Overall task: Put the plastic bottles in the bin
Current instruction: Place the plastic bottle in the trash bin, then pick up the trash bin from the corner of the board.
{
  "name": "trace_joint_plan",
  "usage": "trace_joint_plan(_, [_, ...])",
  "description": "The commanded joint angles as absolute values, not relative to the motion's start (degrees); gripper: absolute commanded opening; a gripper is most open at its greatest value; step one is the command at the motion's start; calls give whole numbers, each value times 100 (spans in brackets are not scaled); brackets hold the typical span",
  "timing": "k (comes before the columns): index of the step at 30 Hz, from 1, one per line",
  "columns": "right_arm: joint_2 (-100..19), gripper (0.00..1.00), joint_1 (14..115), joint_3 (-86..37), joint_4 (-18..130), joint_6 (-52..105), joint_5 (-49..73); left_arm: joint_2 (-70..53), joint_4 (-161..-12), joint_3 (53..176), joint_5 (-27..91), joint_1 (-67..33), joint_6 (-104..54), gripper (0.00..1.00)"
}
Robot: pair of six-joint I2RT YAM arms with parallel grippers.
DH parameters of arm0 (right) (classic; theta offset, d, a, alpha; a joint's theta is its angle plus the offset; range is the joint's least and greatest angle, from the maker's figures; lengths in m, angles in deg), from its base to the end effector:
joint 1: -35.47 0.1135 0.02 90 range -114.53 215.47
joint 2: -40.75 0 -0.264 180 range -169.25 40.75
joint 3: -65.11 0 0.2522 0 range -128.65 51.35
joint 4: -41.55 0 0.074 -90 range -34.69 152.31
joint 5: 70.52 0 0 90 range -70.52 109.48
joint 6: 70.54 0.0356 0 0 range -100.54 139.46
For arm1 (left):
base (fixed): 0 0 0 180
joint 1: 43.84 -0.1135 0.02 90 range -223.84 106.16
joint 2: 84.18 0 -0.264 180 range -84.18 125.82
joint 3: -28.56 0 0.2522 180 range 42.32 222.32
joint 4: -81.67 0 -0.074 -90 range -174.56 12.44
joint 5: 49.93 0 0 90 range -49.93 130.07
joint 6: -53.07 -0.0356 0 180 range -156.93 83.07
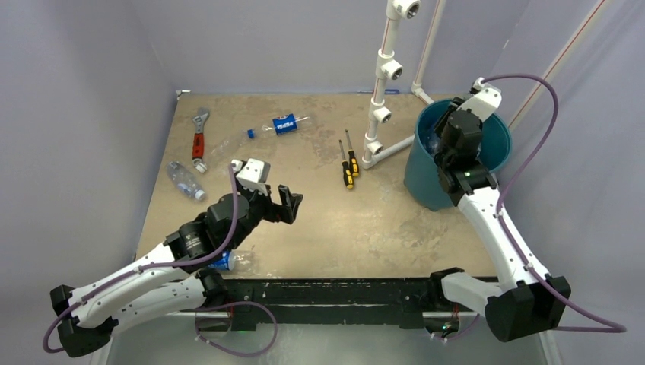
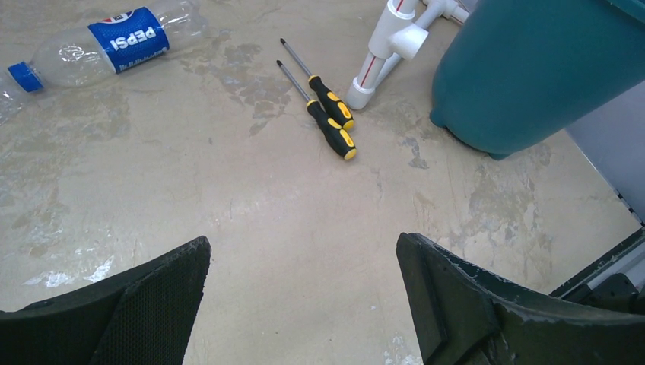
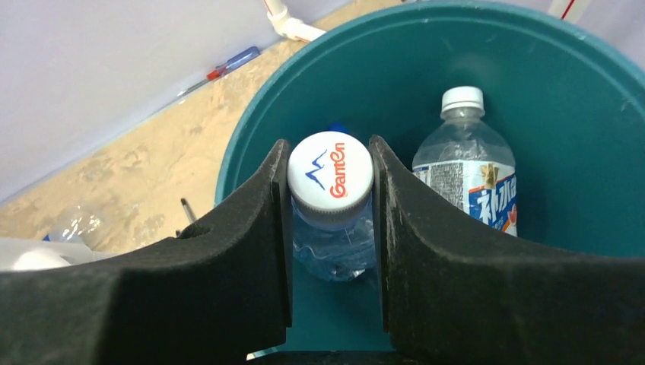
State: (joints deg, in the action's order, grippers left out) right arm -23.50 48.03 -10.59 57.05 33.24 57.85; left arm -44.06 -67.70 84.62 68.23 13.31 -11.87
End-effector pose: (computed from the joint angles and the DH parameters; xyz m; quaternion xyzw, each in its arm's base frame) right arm 0.2529 0.0337 0.3942 0.2314 0.6886 -0.0874 0.6817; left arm 0.1023 -0.1275 0.3262 0.0694 0.7791 -0.2444 0.5731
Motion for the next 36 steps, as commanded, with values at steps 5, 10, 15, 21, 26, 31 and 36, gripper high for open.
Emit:
trace_joint_plan(5, [-1839,37,4786,-557,5664,3669,5330,-4327,-6879,8451,6670,1338,-1039,92])
trace_joint_plan(10, [-1808,52,4782,-649,5950,3821,5228,-4311,-6881,8442,6654,1338,-1031,92])
trace_joint_plan(15, [-1735,61,4786,-634,6062,3918,5173,-4339,-6898,8418,6670,1338,-1021,92])
trace_joint_plan(21, [-1584,64,4786,-741,6169,3974,5028,-4288,-6918,8407,6635,1338,-1008,92])
trace_joint_plan(26, [-1238,68,4786,-1026,6414,3798,4751,-4261,-6898,8424,6634,1338,-1022,92])
trace_joint_plan(31, [-1184,78,4786,-1113,7208,3720,4187,-4240,-6907,8415,6635,1338,-1021,92])
trace_joint_plan(36, [-1232,89,4794,-973,7460,3513,3599,-4112,-6913,8432,6566,1338,-1030,92])
